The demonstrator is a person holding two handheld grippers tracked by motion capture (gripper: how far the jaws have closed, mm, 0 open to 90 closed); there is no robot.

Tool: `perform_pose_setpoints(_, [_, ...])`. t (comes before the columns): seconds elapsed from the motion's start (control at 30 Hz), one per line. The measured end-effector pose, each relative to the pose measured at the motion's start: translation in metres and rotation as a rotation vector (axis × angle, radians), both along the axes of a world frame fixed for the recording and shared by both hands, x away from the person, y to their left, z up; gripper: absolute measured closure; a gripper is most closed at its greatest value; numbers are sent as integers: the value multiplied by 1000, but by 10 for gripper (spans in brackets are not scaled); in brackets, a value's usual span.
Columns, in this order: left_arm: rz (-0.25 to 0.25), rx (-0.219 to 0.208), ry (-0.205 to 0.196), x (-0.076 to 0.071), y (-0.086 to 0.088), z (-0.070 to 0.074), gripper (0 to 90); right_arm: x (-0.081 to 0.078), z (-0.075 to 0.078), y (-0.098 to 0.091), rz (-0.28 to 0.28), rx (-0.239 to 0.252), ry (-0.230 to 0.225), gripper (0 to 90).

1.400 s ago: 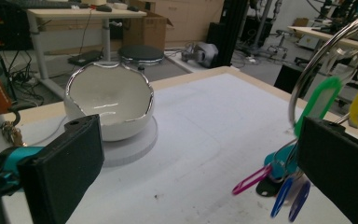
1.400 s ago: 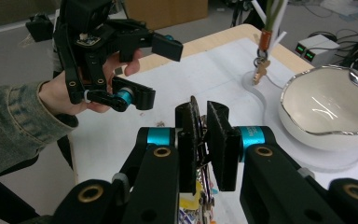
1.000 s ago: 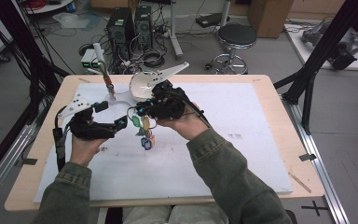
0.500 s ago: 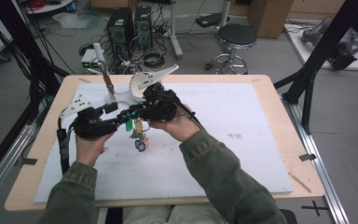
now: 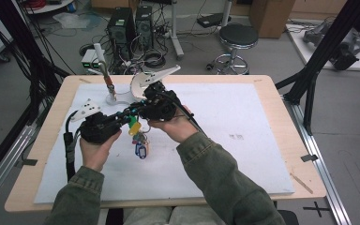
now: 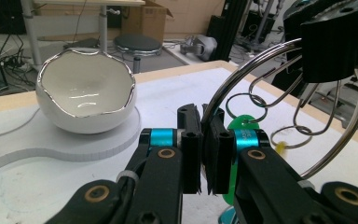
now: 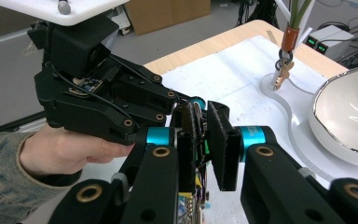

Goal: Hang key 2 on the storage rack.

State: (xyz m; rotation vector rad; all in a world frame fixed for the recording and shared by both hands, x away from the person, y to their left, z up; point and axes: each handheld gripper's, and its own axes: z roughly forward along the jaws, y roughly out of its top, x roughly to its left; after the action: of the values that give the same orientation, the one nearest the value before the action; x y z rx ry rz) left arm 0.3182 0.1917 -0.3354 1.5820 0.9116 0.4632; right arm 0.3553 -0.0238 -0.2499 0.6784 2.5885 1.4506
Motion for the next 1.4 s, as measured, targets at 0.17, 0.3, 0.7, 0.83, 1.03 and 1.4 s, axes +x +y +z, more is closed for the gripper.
perform_pose_setpoints(0.17, [0, 10, -9, 0, 0, 0, 860, 2, -5, -4, -15, 14, 21, 773])
perform_pose_setpoints(0.3, [1, 21, -10, 0, 0, 0, 860, 5, -10, -7, -23, 30, 32, 751])
perform_pose_setpoints(0.7, [17, 5, -22, -1, 4, -1, 864, 8, -11, -18, -115, 68, 38, 476])
perform_pose_setpoints(0.83, [27, -5, -27, -1, 5, -1, 868, 11, -12, -25, -143, 84, 48, 337])
perform_pose_setpoints(1.03, [53, -26, -25, -2, 13, 0, 869, 16, -16, -46, -231, 123, 75, 169])
perform_pose_setpoints(1.4, [115, -34, -34, 3, 28, 0, 869, 17, -31, -91, -355, 161, 65, 96])
